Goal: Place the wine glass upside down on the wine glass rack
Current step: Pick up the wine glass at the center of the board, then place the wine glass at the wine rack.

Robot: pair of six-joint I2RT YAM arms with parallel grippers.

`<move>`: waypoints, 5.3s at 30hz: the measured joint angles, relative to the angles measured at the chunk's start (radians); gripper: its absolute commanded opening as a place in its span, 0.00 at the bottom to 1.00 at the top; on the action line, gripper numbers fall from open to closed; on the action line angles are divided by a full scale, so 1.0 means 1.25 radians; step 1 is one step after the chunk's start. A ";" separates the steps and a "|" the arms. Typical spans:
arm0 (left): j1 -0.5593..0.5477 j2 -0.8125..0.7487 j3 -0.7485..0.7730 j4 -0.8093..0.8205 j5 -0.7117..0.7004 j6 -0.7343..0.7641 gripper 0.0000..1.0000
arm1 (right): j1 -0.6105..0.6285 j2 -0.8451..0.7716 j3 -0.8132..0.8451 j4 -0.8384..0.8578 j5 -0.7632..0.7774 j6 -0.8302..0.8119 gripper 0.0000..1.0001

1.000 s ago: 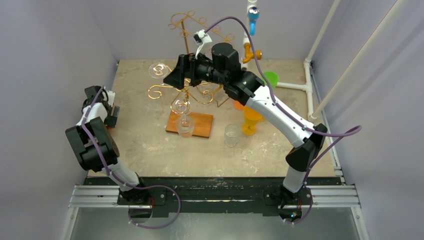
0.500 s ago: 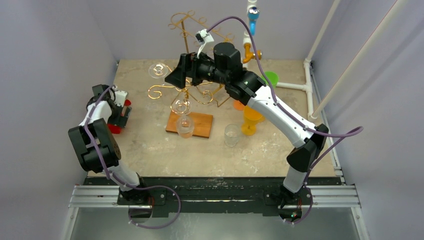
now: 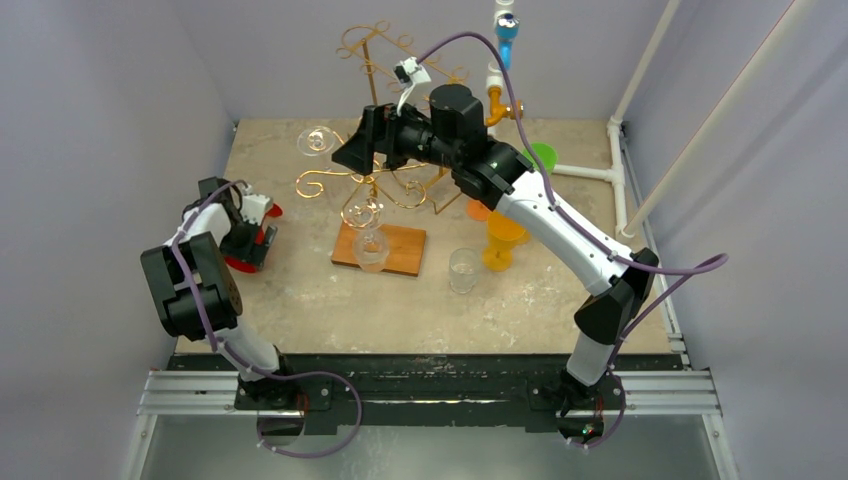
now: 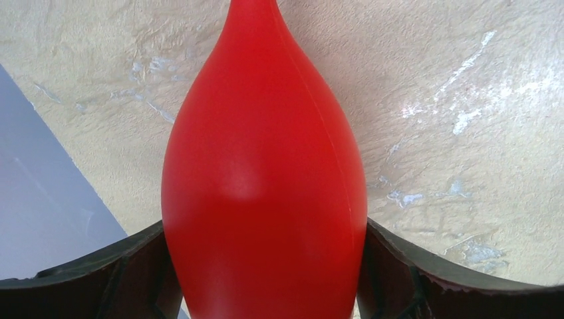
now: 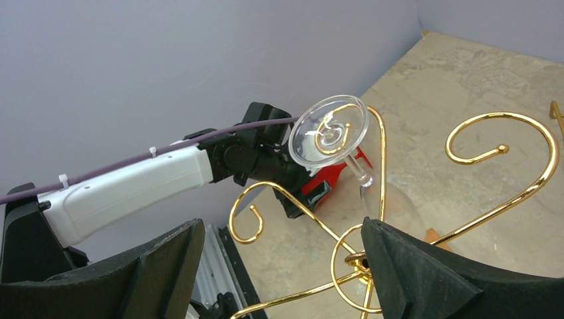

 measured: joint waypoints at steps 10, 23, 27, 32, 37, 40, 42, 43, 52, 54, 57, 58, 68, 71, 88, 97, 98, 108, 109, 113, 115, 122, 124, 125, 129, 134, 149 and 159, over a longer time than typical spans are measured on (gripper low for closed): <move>-0.001 -0.019 0.021 -0.061 0.115 0.023 0.44 | -0.001 0.000 0.000 -0.002 0.001 0.000 0.99; 0.119 -0.033 0.157 -0.266 0.478 0.193 0.39 | -0.006 -0.027 0.000 -0.004 0.001 -0.001 0.99; 0.168 -0.059 0.167 -0.398 0.628 0.388 0.41 | -0.007 -0.024 0.001 -0.007 0.001 -0.001 0.99; 0.207 -0.077 0.206 -0.554 0.799 0.616 0.38 | -0.007 -0.024 0.001 -0.009 0.001 0.000 0.99; 0.213 -0.123 0.184 -0.603 0.891 0.722 0.38 | -0.007 -0.024 0.001 -0.013 0.001 -0.001 0.99; 0.220 -0.163 0.155 -0.616 0.930 0.761 0.36 | -0.007 -0.024 0.002 -0.016 0.000 -0.001 0.99; 0.228 -0.190 0.139 -0.627 0.956 0.779 0.34 | -0.007 -0.024 0.004 -0.023 0.000 -0.001 0.99; 0.231 -0.199 0.138 -0.633 0.971 0.783 0.34 | -0.007 -0.024 0.006 -0.028 -0.001 -0.002 0.99; 0.281 -0.237 0.132 -0.627 1.130 0.767 0.30 | -0.007 -0.024 0.016 -0.035 -0.005 -0.003 0.99; 0.282 -0.279 0.104 -0.581 1.151 0.711 0.30 | -0.007 -0.024 0.016 -0.035 -0.006 -0.003 0.99; 0.280 -0.377 0.040 -0.425 1.172 0.548 0.29 | -0.007 -0.024 0.016 -0.035 -0.013 -0.003 0.99; 0.279 -0.413 0.020 -0.370 1.175 0.494 0.28 | -0.007 -0.024 0.016 -0.035 -0.015 -0.003 0.99; 0.189 -0.506 -0.022 -0.136 1.209 0.284 0.00 | -0.009 -0.024 0.016 -0.035 -0.017 -0.003 0.99; 0.157 -0.504 -0.022 -0.140 1.210 0.284 0.00 | -0.011 -0.024 0.016 -0.035 -0.017 -0.002 0.99; 0.108 -0.526 -0.114 -0.178 1.198 0.323 0.00 | -0.016 -0.024 0.015 -0.034 -0.018 0.000 0.99; 0.011 -0.507 -0.110 -0.370 1.137 0.560 0.00 | -0.016 -0.024 0.009 -0.028 -0.018 0.009 0.99; 0.002 -0.493 -0.103 -0.388 1.131 0.582 0.00 | -0.016 -0.024 0.009 -0.028 -0.018 0.012 0.99; -0.009 -0.281 0.004 -0.590 1.104 0.828 0.00 | -0.016 -0.025 -0.003 -0.020 -0.017 0.016 0.99; -0.009 -0.271 0.009 -0.597 1.105 0.841 0.00 | -0.016 -0.025 -0.005 -0.019 -0.017 0.017 0.99; -0.011 -0.251 0.042 -0.622 1.113 0.868 0.00 | -0.016 -0.025 -0.005 -0.016 -0.017 0.019 0.99; -0.014 -0.237 0.067 -0.629 1.118 0.877 0.00 | -0.016 -0.025 -0.005 -0.013 -0.017 0.019 0.99; -0.019 -0.180 0.106 -0.634 1.128 0.886 0.00 | -0.016 -0.026 -0.006 -0.010 -0.018 0.019 0.99; -0.019 -0.170 0.106 -0.634 1.129 0.892 0.00 | -0.016 -0.026 -0.008 -0.010 -0.018 0.019 0.99; -0.019 -0.164 0.107 -0.634 1.131 0.895 0.00 | -0.016 -0.026 -0.009 -0.010 -0.018 0.019 0.99; -0.019 -0.146 0.110 -0.634 1.140 0.896 0.00 | -0.016 -0.027 -0.009 -0.010 -0.018 0.019 0.99; -0.019 -0.143 0.126 -0.635 1.159 0.896 0.00 | -0.016 -0.027 -0.009 -0.010 -0.018 0.018 0.99; 0.035 -0.134 0.158 -0.637 1.185 0.895 0.00 | -0.016 -0.042 -0.017 -0.018 -0.017 0.012 0.99; 0.041 -0.139 0.148 -0.636 1.186 0.895 0.00 | -0.016 -0.042 -0.018 -0.031 -0.017 0.012 0.99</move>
